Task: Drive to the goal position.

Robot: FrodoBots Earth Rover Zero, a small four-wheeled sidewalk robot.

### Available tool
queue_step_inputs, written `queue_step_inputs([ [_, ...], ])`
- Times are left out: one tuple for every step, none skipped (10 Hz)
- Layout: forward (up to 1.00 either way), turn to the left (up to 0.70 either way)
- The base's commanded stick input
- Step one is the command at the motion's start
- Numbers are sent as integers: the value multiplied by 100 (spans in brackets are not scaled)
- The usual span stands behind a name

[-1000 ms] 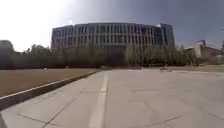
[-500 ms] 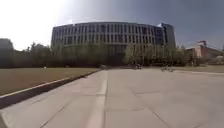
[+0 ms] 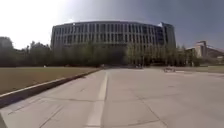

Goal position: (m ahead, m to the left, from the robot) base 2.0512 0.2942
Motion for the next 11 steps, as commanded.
queue_step_inputs([
  [70, 0],
  [70, 0],
  [70, 0],
  [70, 0],
  [70, 0],
  [70, 0],
  [70, 0],
  [70, 0],
  [70, 0],
  [70, 0],
  [70, 0],
])
